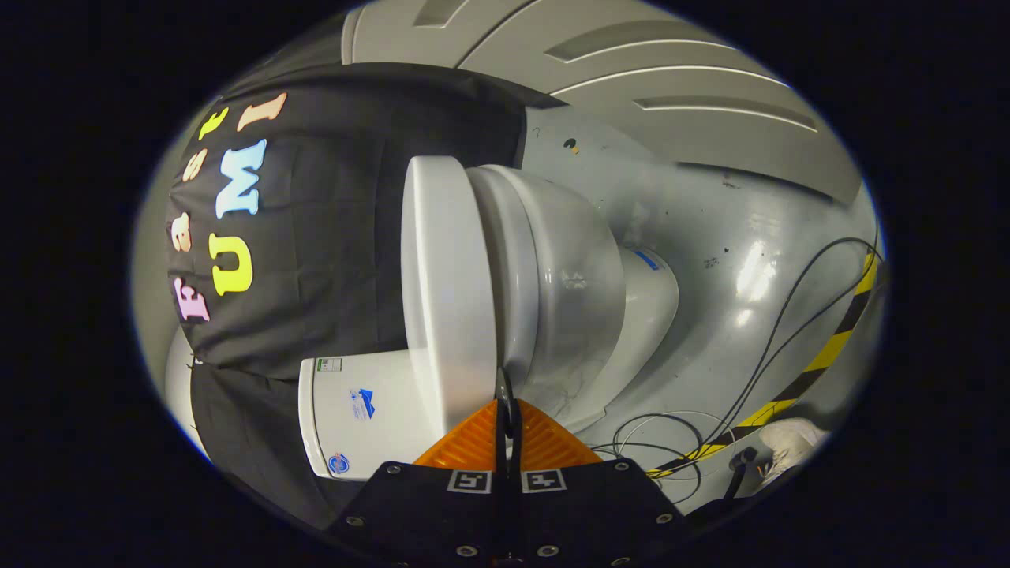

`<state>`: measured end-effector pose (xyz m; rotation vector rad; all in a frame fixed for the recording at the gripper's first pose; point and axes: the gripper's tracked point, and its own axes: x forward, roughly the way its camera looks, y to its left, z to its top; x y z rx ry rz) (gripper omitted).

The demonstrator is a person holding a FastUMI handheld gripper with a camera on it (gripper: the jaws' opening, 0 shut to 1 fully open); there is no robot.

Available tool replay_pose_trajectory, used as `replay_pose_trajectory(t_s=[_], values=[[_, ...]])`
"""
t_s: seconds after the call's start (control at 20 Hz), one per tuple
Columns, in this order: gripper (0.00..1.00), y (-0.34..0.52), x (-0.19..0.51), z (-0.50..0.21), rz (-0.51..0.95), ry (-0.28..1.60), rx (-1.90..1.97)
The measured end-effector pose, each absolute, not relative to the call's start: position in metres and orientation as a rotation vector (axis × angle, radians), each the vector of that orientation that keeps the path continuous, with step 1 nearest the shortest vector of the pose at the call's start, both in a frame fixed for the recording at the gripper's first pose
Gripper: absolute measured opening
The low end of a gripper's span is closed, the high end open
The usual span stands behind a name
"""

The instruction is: Open the toilet lid.

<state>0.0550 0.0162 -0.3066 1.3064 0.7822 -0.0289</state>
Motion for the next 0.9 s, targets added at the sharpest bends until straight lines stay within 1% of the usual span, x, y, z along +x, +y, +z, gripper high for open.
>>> replay_pose_trajectory(t_s=[0.55, 0.9], values=[[0.00, 0.028, 0.058, -0.252, 0.011, 0.750, 1.054], [0.00, 0.038, 0.059, -0.225, 0.021, 0.717, 0.976]])
